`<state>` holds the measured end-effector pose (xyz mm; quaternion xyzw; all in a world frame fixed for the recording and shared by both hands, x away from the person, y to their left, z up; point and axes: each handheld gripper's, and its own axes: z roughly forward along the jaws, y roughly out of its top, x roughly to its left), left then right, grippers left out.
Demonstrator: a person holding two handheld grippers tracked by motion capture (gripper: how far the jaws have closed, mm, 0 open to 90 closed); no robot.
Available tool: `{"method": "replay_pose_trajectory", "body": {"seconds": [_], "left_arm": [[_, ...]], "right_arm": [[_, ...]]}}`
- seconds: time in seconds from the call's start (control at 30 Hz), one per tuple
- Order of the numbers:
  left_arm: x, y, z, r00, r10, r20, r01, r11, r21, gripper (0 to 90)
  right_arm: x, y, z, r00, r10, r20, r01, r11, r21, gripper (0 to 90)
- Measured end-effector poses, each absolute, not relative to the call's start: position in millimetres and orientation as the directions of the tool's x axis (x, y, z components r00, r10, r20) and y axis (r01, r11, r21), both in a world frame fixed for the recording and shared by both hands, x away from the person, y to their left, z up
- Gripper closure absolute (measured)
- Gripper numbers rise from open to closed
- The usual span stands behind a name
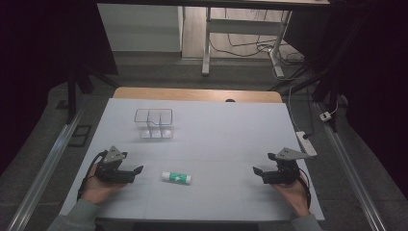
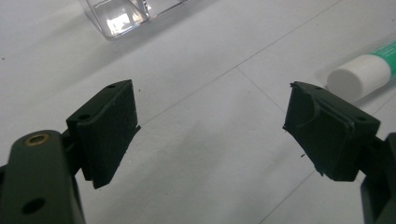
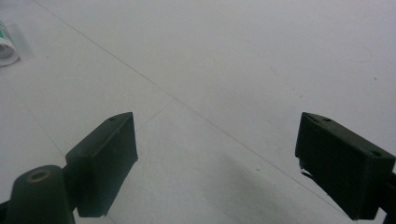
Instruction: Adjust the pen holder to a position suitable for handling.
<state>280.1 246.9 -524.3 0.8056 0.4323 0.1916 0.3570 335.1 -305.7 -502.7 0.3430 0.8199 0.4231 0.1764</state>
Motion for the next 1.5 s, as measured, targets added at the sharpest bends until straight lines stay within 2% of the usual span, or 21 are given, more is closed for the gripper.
{"method": "replay_pose_trajectory", "body": {"seconds": [1.0,1.5], "left_arm": [[284.5,247.1,-520.8,0.532,0.847,0.015,0.562,-0.366,0.742,20.5],[316.3,242.7,-502.6,0.526,0.850,0.025,0.567,-0.372,0.735,21.8]], "right_arm": [[341.4,-293.4,-501.8,-0.720,0.694,-0.019,0.391,0.428,0.815,14.7],[346.1,-290.8,-501.3,-0.719,0.695,-0.006,0.398,0.419,0.816,15.0]]}}
